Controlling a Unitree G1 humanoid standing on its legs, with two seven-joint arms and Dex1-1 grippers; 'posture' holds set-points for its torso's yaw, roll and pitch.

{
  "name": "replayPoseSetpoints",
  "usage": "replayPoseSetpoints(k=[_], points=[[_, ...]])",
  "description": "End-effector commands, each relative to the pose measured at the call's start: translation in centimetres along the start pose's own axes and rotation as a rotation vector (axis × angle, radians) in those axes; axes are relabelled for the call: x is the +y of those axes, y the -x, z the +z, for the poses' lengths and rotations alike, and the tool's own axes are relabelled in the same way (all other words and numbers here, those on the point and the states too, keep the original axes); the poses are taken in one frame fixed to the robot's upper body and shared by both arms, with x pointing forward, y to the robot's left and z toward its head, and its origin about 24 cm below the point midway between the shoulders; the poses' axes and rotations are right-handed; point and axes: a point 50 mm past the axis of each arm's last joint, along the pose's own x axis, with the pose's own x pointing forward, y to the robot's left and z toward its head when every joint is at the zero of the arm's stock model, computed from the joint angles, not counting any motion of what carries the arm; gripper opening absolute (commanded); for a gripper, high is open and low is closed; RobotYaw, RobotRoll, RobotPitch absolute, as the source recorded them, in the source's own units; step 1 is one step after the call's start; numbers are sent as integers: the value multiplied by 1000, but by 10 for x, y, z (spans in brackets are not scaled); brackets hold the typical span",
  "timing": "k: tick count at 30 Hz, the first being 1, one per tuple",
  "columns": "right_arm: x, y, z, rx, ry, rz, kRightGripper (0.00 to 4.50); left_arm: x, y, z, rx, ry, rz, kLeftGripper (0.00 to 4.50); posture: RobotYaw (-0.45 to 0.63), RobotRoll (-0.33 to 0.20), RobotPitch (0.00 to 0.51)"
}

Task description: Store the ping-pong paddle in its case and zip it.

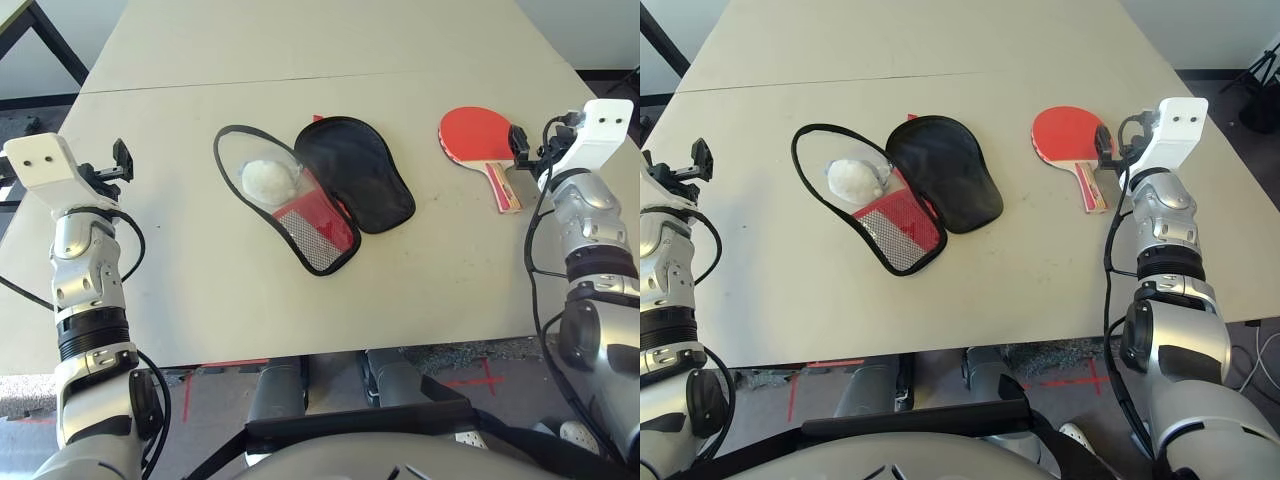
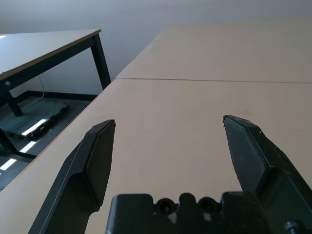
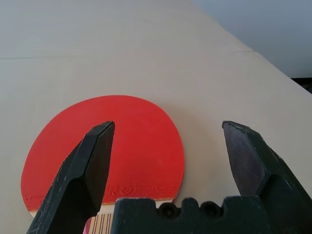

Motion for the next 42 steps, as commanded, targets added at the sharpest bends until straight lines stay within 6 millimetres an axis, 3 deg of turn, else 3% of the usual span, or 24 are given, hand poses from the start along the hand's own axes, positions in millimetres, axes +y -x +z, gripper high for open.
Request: replayPoseSetpoints(k=[1, 7, 12, 16, 19, 24, 28, 35, 42], points=[[-3, 1, -3, 2, -11, -24, 4431, 5, 1, 0, -1, -11, 11, 4435, 90, 0, 156], [-5, 0, -1, -7, -5, -35, 4431, 3, 1, 7, -25, 6, -24, 4435, 81, 0, 168], [-8, 2, -1, 1, 9, -38, 4431, -28, 4, 45, -149, 85, -260, 4435, 77, 0, 179], [-11, 3, 2, -3, 19, -37, 4431, -75, 16, 91, -207, 181, -621, 4435, 52, 0, 178], [-9, 4, 4, -3, 25, -20, 4431, -102, 28, 104, -187, 178, -856, 4435, 39, 0, 173], [-3, 6, 9, 12, 54, 7, 4431, -132, 44, 104, -135, 132, -1087, 4435, 14, 0, 162], [10, 11, 17, 117, 78, 59, 4431, -157, 60, 88, -63, 73, -1282, 4435, -11, 0, 160], [31, 27, 34, 410, 71, 106, 4431, -168, 63, 80, -44, 57, -1337, 4435, -43, 0, 159], [41, 25, 41, 626, 81, 101, 4431, -172, 67, 76, -30, 12, -1394, 4435, -47, 0, 157]])
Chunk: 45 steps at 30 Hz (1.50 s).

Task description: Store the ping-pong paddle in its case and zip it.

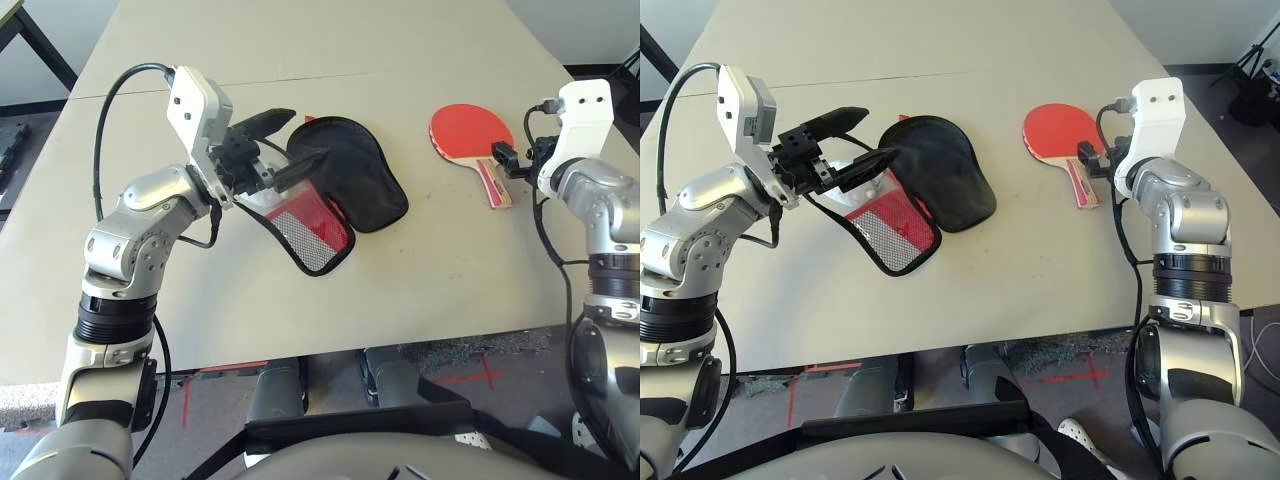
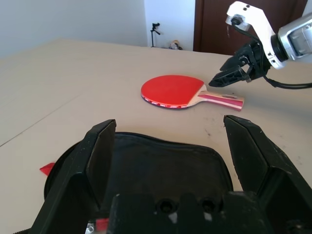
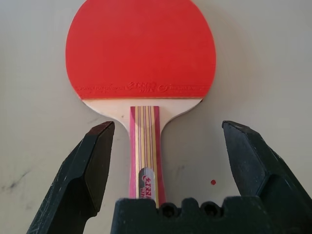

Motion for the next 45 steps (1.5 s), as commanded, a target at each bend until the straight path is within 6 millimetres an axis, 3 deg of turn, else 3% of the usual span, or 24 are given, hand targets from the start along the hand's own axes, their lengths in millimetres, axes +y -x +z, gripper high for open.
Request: replayPoseSetpoints(k=[1, 17, 26, 27, 32, 36, 39, 45], points=[[2, -2, 0, 85, 9, -1, 4431, -5, -2, -3, 31, -30, -50, 4435, -43, 0, 157], [3, -40, -20, 234, 71, 2, 4431, -8, 0, 1, 51, -109, -66, 4435, -3, 0, 163], [10, -44, -21, 235, 92, 33, 1293, -10, -1, 0, 48, -111, -59, 4500, 7, 0, 168], [11, -44, -21, 235, 86, 36, 1130, -10, -1, -1, 48, -110, -58, 4500, 8, 0, 170], [17, -40, -19, 177, 79, 49, 1129, -9, 1, -1, 51, -110, -50, 4500, 11, 0, 173], [40, -22, 2, -32, 123, 105, 1129, -10, 2, -2, 56, -108, -47, 4500, 12, 0, 175], [54, -14, 8, -93, 127, 140, 1129, -10, 2, -3, 57, -107, -46, 4500, 11, 0, 177], [111, 1, 20, -153, 114, 269, 1129, -11, 2, -3, 60, -105, -48, 4500, 20, 0, 185]])
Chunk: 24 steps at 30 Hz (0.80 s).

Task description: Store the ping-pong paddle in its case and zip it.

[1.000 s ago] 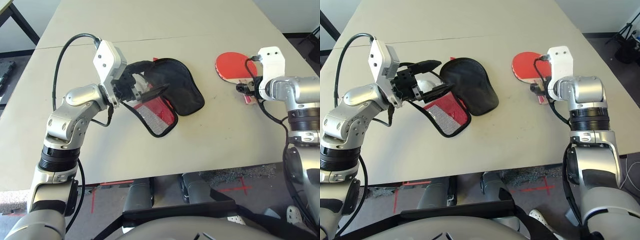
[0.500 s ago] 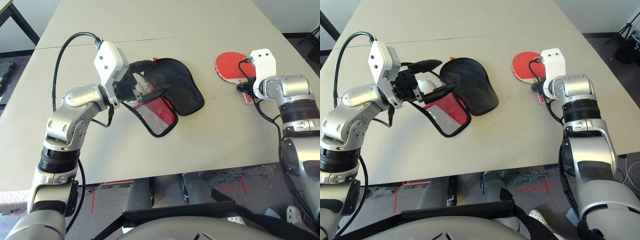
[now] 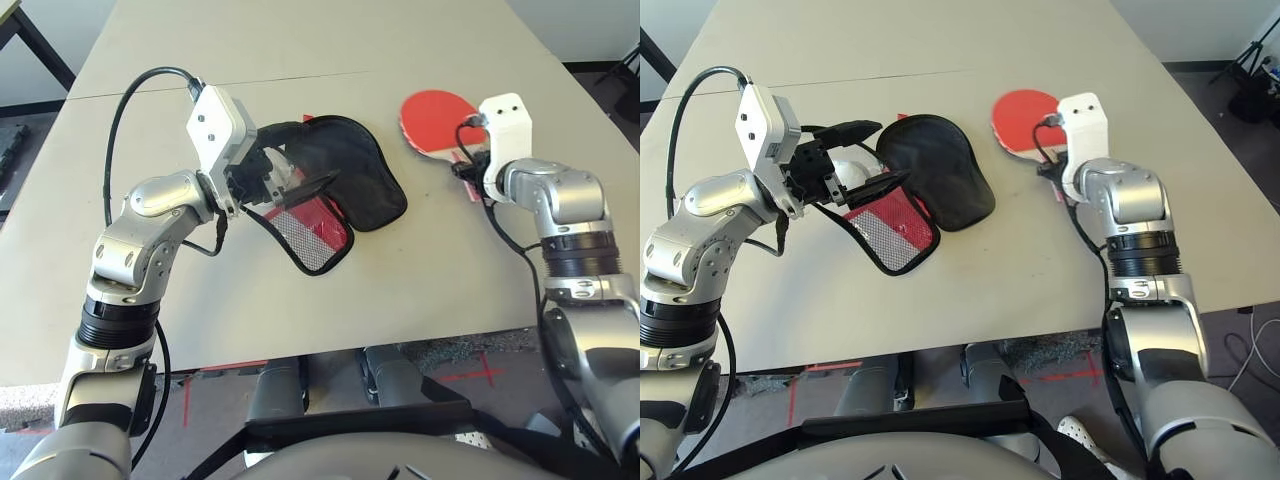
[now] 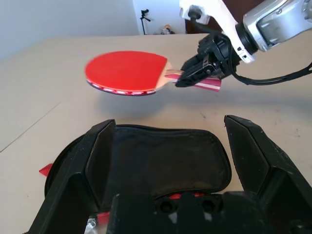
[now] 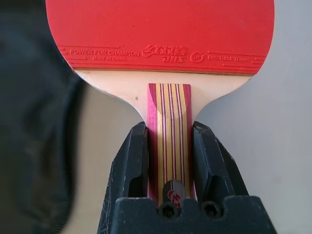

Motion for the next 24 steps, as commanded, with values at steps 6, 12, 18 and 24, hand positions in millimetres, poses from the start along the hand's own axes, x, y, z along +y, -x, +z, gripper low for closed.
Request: replayPoseSetpoints(k=[6, 12, 18, 24], points=[[63, -9, 5, 32, -15, 132, 1129, -5, 3, 1, 11, -7, -5, 4500, 47, 0, 187], [84, -24, -6, 110, 22, 188, 1129, -8, 5, 2, 11, -11, 12, 4500, 85, 0, 190], [88, -31, -9, 153, 44, 213, 1129, -10, 8, 4, 12, -12, 29, 4500, 114, 0, 195], [89, -34, -12, 176, 83, 232, 1129, -11, 10, 3, 14, -10, 44, 4500, 123, 0, 200]])
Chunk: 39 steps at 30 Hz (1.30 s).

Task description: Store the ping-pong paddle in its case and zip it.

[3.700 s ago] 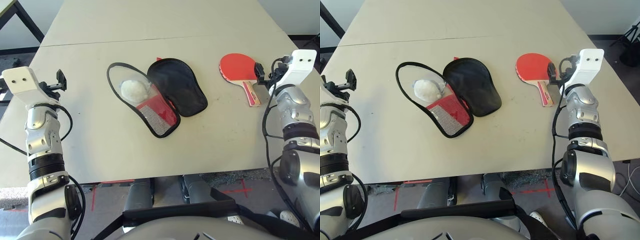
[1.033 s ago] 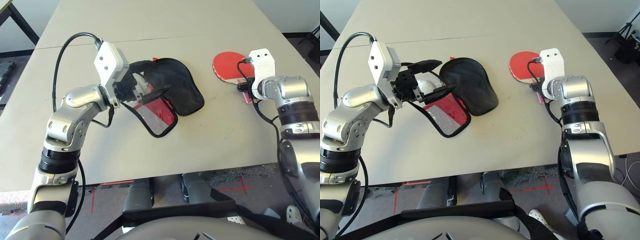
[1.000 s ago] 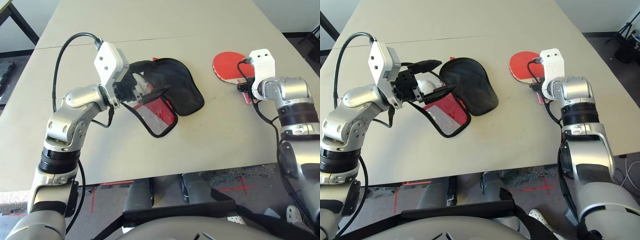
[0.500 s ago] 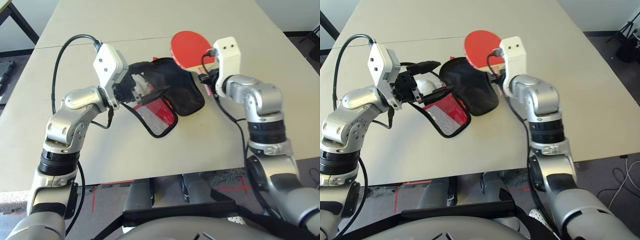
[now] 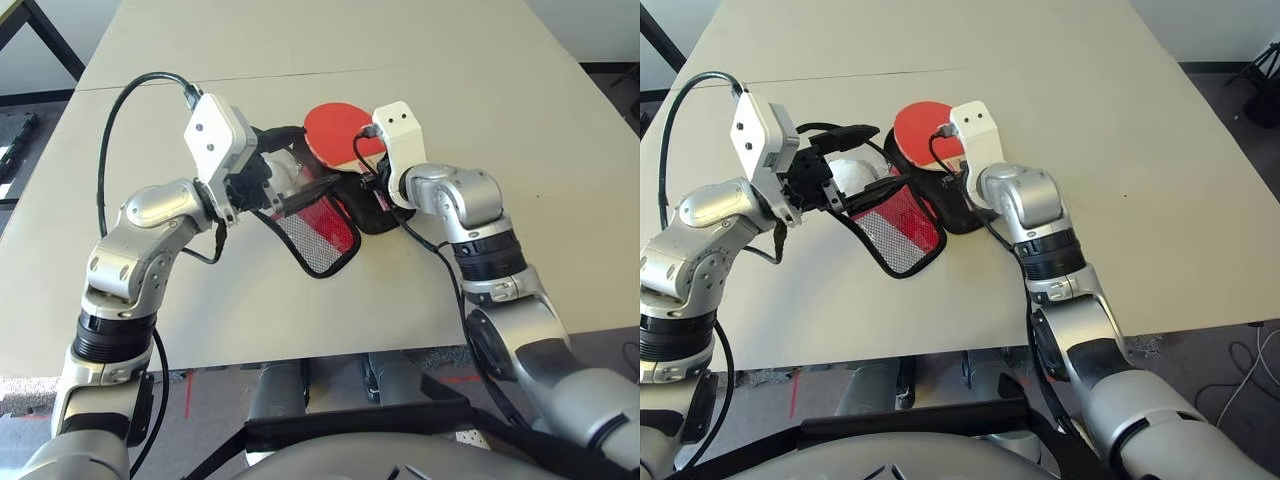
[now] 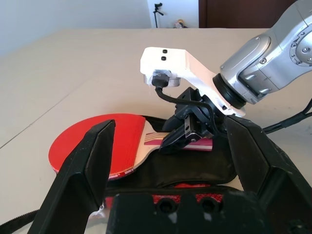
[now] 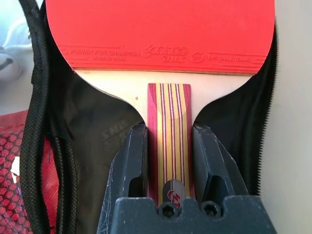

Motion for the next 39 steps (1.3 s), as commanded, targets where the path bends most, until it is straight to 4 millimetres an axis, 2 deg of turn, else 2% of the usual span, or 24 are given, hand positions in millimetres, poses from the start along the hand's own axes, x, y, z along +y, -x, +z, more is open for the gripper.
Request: replayPoseSetpoints(k=[1, 7, 18, 28, 30, 34, 37, 39], points=[[1, -1, 1, 11, 32, 14, 1129, -4, 2, 0, 8, -2, -5, 4500, 127, 0, 203], [2, 3, -1, 35, 31, 23, 1129, -5, 2, -1, 8, 2, -3, 4500, 123, 0, 205], [10, 13, -1, 63, -92, 44, 1129, -6, -3, -3, 1, 4, -13, 4500, 112, 0, 201], [-9, 20, -2, 31, -81, -71, 4473, -5, -2, -2, -3, 5, -8, 4500, 109, 0, 208], [-11, 22, -2, 27, -74, -80, 4473, -5, -1, -1, -4, 0, 0, 4500, 109, 0, 208], [-24, 41, -5, -20, -8, 9, 4473, 25, 20, 21, -22, -36, 181, 4500, 120, 0, 210], [-33, 51, -15, -47, 3, 74, 4473, 41, 37, 28, 36, -98, 273, 4500, 126, 0, 212], [-47, 56, -28, -29, 9, 76, 4473, 50, 53, 30, 99, -133, 324, 4500, 133, 0, 211]])
